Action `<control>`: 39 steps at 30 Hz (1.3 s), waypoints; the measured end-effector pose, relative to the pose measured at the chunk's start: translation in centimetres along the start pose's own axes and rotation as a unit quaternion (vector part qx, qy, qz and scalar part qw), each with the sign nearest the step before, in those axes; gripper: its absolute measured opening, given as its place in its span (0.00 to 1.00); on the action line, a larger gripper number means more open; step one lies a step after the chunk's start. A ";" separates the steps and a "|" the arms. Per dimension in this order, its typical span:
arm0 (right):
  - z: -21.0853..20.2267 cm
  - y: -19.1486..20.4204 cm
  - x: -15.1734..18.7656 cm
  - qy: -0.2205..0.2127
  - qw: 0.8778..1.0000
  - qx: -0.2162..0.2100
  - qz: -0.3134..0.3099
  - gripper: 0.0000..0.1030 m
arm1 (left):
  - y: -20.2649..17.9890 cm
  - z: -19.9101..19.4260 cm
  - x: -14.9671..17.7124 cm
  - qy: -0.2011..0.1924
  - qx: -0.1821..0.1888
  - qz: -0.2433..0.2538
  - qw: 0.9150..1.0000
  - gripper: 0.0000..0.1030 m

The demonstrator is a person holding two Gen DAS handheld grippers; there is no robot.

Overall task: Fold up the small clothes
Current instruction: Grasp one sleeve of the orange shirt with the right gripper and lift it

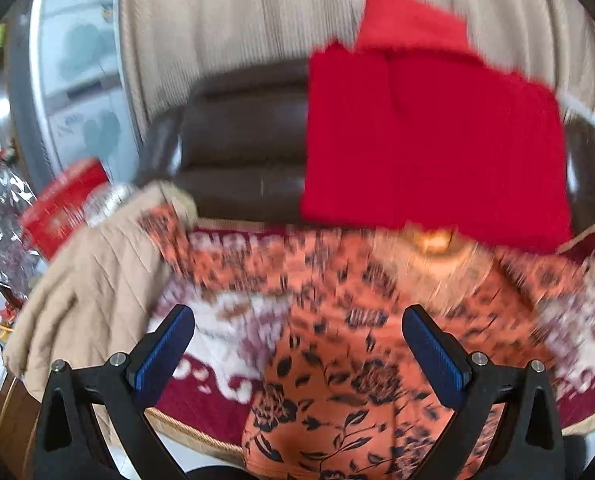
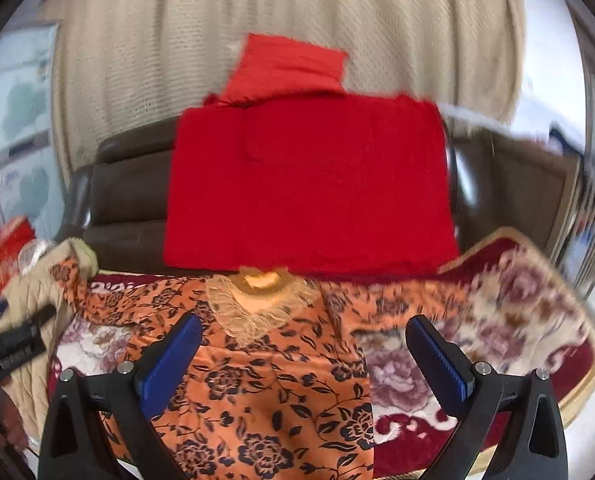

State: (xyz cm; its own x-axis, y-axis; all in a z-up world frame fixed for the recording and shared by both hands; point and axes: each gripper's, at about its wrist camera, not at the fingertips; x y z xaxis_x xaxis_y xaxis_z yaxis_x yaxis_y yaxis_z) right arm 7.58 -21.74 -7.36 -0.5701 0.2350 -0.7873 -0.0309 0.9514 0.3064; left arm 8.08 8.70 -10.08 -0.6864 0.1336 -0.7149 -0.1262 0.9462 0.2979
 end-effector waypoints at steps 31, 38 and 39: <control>35.8 -36.8 -2.1 0.091 0.854 0.034 0.511 0.48 | -5.5 20.3 6.7 0.124 0.042 0.005 0.991 1.00; 35.7 -35.0 -3.5 0.059 0.876 -0.002 0.479 0.09 | -4.3 19.3 5.8 0.097 0.039 -0.001 0.995 1.00; 34.9 -33.6 -4.3 0.054 0.887 -0.012 0.458 0.09 | -3.8 18.8 5.7 0.086 0.037 -0.009 0.996 1.00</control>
State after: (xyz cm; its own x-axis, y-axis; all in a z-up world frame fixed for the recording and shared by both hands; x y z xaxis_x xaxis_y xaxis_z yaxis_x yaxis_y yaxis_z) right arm 39.69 -47.78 -32.92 -0.4402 0.8859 -0.1465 0.4689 0.3659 0.8039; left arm 18.17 11.45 -27.16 -0.7980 0.0693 -0.5987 -0.0915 0.9679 0.2341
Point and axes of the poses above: each gripper's, at about its wrist camera, not at the fingertips, and z roughly the way its jaws point, y to its left, x to its underside, and after that the axes turned 14 degrees about z, right-handed
